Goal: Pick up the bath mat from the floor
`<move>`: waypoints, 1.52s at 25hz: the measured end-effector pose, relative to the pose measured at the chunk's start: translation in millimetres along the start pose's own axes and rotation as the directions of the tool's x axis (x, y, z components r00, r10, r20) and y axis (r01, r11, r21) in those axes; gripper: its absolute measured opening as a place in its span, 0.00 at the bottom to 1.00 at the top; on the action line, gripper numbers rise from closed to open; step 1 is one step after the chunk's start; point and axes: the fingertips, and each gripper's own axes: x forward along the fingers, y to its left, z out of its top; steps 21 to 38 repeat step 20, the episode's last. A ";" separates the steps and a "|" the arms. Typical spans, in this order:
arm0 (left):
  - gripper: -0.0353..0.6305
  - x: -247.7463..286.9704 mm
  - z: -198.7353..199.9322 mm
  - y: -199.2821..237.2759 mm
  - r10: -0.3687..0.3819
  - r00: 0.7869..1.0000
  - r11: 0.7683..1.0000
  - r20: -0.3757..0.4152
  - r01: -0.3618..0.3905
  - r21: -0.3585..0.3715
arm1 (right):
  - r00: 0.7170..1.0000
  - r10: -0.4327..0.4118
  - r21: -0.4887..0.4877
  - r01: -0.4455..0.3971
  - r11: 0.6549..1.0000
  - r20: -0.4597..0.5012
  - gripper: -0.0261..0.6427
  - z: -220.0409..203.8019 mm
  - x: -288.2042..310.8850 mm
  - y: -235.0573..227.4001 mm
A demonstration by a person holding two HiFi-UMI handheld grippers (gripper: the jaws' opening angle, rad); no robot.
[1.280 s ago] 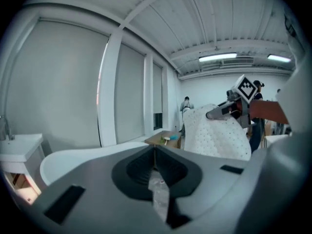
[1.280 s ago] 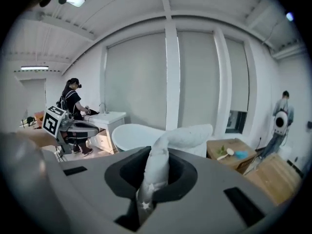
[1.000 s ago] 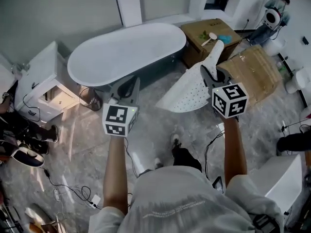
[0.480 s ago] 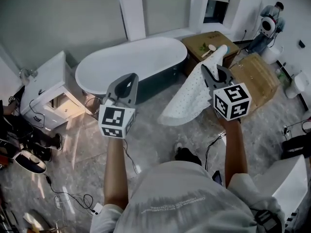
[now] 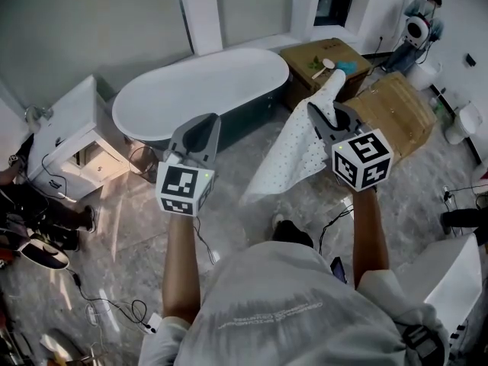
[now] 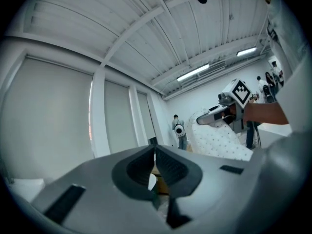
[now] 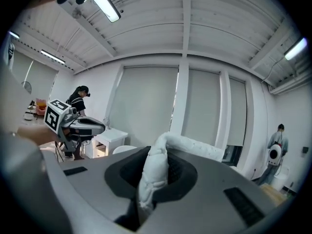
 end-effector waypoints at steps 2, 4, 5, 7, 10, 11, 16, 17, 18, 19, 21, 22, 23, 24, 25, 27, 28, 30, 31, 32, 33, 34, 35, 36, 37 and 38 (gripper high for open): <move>0.08 3.6 -5.2 -4.9 -0.008 1.000 1.000 -0.016 0.009 0.001 | 1.000 0.007 0.001 -0.007 1.000 -0.005 0.09 -4.1 2.1 0.9; 0.08 8.0 -7.7 -7.6 -0.016 1.000 1.000 -0.023 0.016 0.004 | 1.000 0.012 0.000 -0.012 1.000 -0.008 0.09 -6.8 5.8 0.2; 0.08 10.1 -9.9 -7.6 -0.017 0.999 1.000 -0.029 0.018 0.005 | 1.000 0.014 0.000 -0.014 1.000 -0.008 0.09 -7.8 8.2 -0.3; 0.08 13.3 -13.2 -6.4 -0.015 0.999 1.000 -0.037 0.016 0.004 | 1.000 0.017 -0.005 -0.018 1.000 -0.009 0.09 -10.4 12.2 -1.0; 0.08 16.6 -18.4 -1.9 -0.006 0.998 1.000 -0.059 0.006 -0.005 | 1.000 0.019 -0.011 -0.019 1.000 -0.013 0.09 -14.6 17.7 -2.2; 0.08 17.9 -20.8 0.7 0.001 0.998 1.000 -0.066 -0.001 -0.009 | 1.000 0.020 -0.011 -0.020 1.000 -0.015 0.09 -15.9 19.9 -3.5; 0.08 24.7 -27.0 6.8 0.008 0.994 1.000 -0.107 -0.010 -0.018 | 1.000 0.014 -0.007 -0.014 1.000 -0.022 0.09 -21.8 27.2 -14.0; 0.08 27.2 -25.8 8.6 0.007 0.995 1.000 -0.102 -0.009 -0.013 | 1.000 0.012 -0.005 -0.013 1.000 -0.023 0.09 -22.1 28.9 -16.2; 0.08 29.9 -24.3 10.8 0.008 0.996 1.000 -0.094 -0.009 -0.007 | 1.000 0.011 -0.004 -0.011 1.000 -0.023 0.09 -22.2 30.9 -18.2; 0.08 32.7 -22.8 13.1 0.010 0.996 1.000 -0.085 -0.010 -0.003 | 1.000 0.010 -0.002 -0.010 1.000 -0.023 0.09 -22.2 32.9 -20.2; 0.08 35.5 -21.4 15.4 0.012 0.997 1.000 -0.075 -0.012 0.001 | 1.000 0.009 0.000 -0.010 1.000 -0.023 0.09 -22.2 35.0 -22.1; 0.08 35.5 -21.4 15.4 0.012 0.997 1.000 -0.075 -0.012 0.001 | 1.000 0.009 0.000 -0.010 1.000 -0.023 0.09 -22.2 35.0 -22.1; 0.08 35.5 -21.4 15.4 0.012 0.997 1.000 -0.075 -0.012 0.001 | 1.000 0.009 0.000 -0.010 1.000 -0.023 0.09 -22.2 35.0 -22.1; 0.08 35.5 -21.4 15.4 0.012 0.997 1.000 -0.075 -0.012 0.001 | 1.000 0.009 0.000 -0.010 1.000 -0.023 0.09 -22.2 35.0 -22.1; 0.08 35.5 -21.4 15.4 0.012 0.997 1.000 -0.075 -0.012 0.001 | 1.000 0.009 0.000 -0.010 1.000 -0.023 0.09 -22.2 35.0 -22.1; 0.08 35.5 -21.4 15.4 0.012 0.997 1.000 -0.075 -0.012 0.001 | 1.000 0.009 0.000 -0.010 1.000 -0.023 0.09 -22.2 35.0 -22.1; 0.08 35.5 -21.4 15.4 0.012 0.997 1.000 -0.075 -0.012 0.001 | 1.000 0.009 0.000 -0.010 1.000 -0.023 0.09 -22.2 35.0 -22.1; 0.08 35.5 -21.4 15.4 0.012 0.997 1.000 -0.075 -0.012 0.001 | 1.000 0.009 0.000 -0.010 1.000 -0.023 0.09 -22.2 35.0 -22.1; 0.08 35.5 -21.4 15.4 0.012 0.997 1.000 -0.075 -0.012 0.001 | 1.000 0.009 0.000 -0.010 1.000 -0.023 0.09 -22.2 35.0 -22.1; 0.08 35.5 -21.4 15.4 0.012 0.997 1.000 -0.075 -0.012 0.001 | 1.000 0.009 0.000 -0.010 1.000 -0.023 0.09 -22.2 35.0 -22.1; 0.08 35.5 -21.4 15.4 0.012 0.997 1.000 -0.075 -0.012 0.001 | 1.000 0.009 0.000 -0.010 1.000 -0.023 0.09 -22.2 35.0 -22.1; 0.08 35.5 -21.4 15.4 0.012 0.997 1.000 -0.075 -0.012 0.001 | 1.000 0.009 0.000 -0.010 1.000 -0.023 0.09 -22.2 35.0 -22.1; 0.08 35.5 -21.4 15.4 0.012 0.997 1.000 -0.075 -0.012 0.001 | 1.000 0.009 0.000 -0.010 1.000 -0.023 0.09 -22.2 35.0 -22.1; 0.08 35.5 -21.4 15.4 0.012 0.997 1.000 -0.075 -0.012 0.001 | 1.000 0.009 0.000 -0.010 1.000 -0.023 0.09 -22.2 35.0 -22.1; 0.08 35.5 -21.4 15.4 0.012 0.997 1.000 -0.075 -0.012 0.001 | 1.000 0.009 0.000 -0.010 1.000 -0.023 0.09 -22.2 35.0 -22.1; 0.08 35.5 -21.4 15.4 0.012 0.997 1.000 -0.075 -0.012 0.001 | 1.000 0.009 0.000 -0.010 1.000 -0.023 0.09 -22.2 35.0 -22.1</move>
